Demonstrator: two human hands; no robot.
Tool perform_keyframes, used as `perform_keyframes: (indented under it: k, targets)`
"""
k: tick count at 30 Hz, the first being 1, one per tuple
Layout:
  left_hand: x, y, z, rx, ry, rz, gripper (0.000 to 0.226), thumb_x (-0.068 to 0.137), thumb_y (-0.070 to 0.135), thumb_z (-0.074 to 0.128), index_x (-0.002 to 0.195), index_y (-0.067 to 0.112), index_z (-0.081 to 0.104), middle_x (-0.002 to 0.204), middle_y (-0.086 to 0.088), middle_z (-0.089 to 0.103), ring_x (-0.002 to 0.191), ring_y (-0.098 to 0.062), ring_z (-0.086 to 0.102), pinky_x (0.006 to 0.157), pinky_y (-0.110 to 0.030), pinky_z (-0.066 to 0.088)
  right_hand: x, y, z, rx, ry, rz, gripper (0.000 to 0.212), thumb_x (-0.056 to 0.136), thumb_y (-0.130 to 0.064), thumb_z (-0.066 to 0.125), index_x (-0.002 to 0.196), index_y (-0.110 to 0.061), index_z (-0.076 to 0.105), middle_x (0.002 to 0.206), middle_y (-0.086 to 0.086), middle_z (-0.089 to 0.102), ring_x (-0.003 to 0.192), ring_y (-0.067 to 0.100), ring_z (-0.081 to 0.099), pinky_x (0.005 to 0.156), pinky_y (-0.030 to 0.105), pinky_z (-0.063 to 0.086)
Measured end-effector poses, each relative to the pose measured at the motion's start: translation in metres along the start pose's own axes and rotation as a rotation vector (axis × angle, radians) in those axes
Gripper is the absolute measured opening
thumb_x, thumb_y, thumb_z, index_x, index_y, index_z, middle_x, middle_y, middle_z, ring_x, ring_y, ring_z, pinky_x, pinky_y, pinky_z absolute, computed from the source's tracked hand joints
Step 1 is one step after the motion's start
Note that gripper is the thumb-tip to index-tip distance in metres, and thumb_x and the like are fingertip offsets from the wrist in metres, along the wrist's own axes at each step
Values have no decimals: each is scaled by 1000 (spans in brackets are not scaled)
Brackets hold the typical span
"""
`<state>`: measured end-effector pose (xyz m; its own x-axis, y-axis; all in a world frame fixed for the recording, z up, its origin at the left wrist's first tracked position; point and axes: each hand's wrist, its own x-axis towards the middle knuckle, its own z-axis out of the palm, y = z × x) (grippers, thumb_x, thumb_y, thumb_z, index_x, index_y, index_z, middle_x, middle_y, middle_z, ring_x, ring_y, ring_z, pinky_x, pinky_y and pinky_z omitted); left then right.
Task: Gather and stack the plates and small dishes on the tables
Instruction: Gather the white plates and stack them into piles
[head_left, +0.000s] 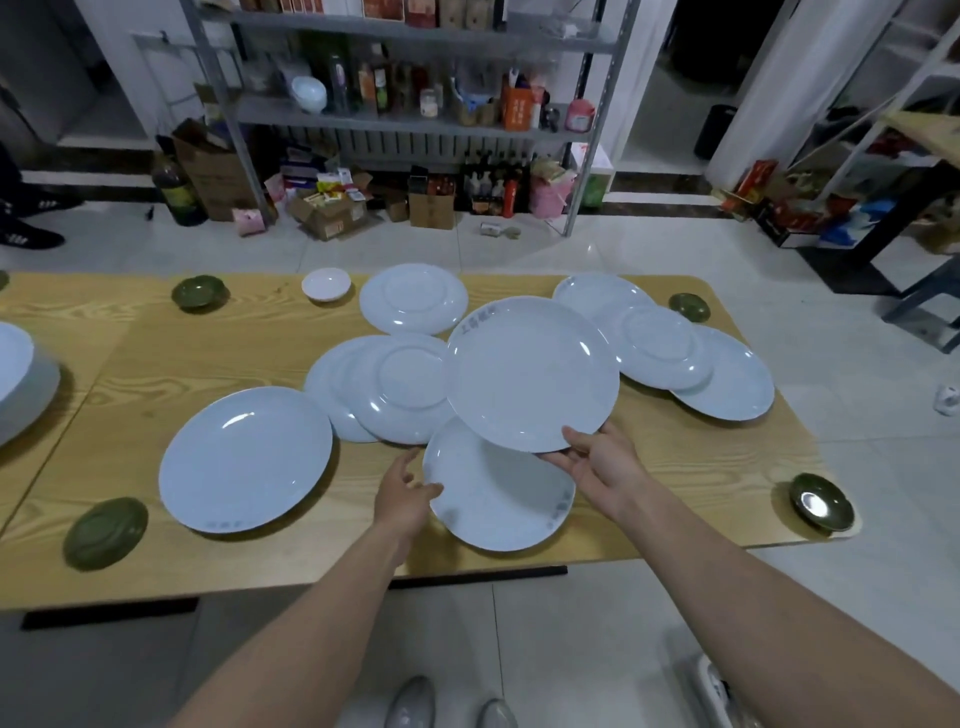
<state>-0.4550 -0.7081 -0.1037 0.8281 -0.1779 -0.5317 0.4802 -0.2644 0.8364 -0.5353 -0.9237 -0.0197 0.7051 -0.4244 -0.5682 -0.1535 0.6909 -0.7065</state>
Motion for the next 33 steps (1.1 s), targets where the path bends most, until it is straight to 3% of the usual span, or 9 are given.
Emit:
perform_keyframes:
  k: [4, 9, 14, 17, 19, 21, 27, 33]
  targets:
    - [3, -17, 9, 73, -24, -37, 70, 85, -2, 67, 144, 24, 42, 109, -5, 56, 101, -23, 54, 84, -32, 45, 10, 3, -10, 21, 4, 9, 43, 96, 13, 48, 131, -9, 55, 127, 14, 64, 111, 36, 65, 86, 53, 57]
    - [9, -28, 19, 74, -33, -45, 70, 80, -7, 71, 138, 25, 49, 131, -4, 50, 114, -23, 49, 95, -33, 48, 14, 2, -13, 43, 10, 26, 42, 96, 14, 47, 131, -9, 54, 125, 15, 65, 111, 37, 64, 82, 52, 59]
    - [14, -32, 22, -2, 50, -76, 62, 80, -14, 67, 131, 19, 58, 127, -7, 56, 108, -22, 53, 97, -36, 51, 16, -4, -13, 36, -1, 15, 41, 96, 14, 48, 127, -11, 56, 123, 12, 66, 110, 35, 65, 80, 51, 60]
    - [7, -27, 22, -102, 47, -85, 63, 79, -17, 65, 129, 22, 60, 120, -6, 60, 104, -24, 60, 81, -39, 60, 15, -7, -11, 25, -20, 10, 39, 96, 13, 48, 125, -11, 58, 123, 12, 66, 110, 35, 65, 82, 51, 59]
    - [1, -20, 21, -133, 54, -71, 64, 79, -18, 64, 129, 22, 60, 113, 0, 59, 94, -22, 62, 65, -34, 61, 14, -11, -9, 11, -44, 6, 37, 96, 12, 48, 124, -11, 58, 122, 13, 67, 109, 34, 66, 86, 52, 58]
    - [-6, -10, 17, -160, 68, -49, 64, 78, -18, 65, 130, 20, 60, 119, 1, 57, 92, -18, 59, 57, -25, 58, 11, -14, -6, 10, -66, 0, 38, 97, 12, 48, 126, -10, 57, 122, 12, 67, 109, 34, 66, 85, 52, 58]
    - [-31, 19, -5, -336, 141, 17, 68, 76, -21, 67, 133, 14, 58, 126, -1, 56, 93, -20, 62, 77, -42, 61, -2, -24, 11, 38, -147, -12, 44, 97, 13, 46, 136, -7, 51, 123, 13, 65, 110, 33, 64, 72, 45, 62]
    - [-61, 37, -38, -461, 241, 91, 68, 77, -20, 66, 136, 12, 55, 135, -6, 52, 108, -31, 62, 73, -38, 59, -21, -28, 33, 26, -233, -28, 45, 96, 14, 45, 136, -6, 50, 118, 12, 65, 105, 31, 64, 63, 39, 62]
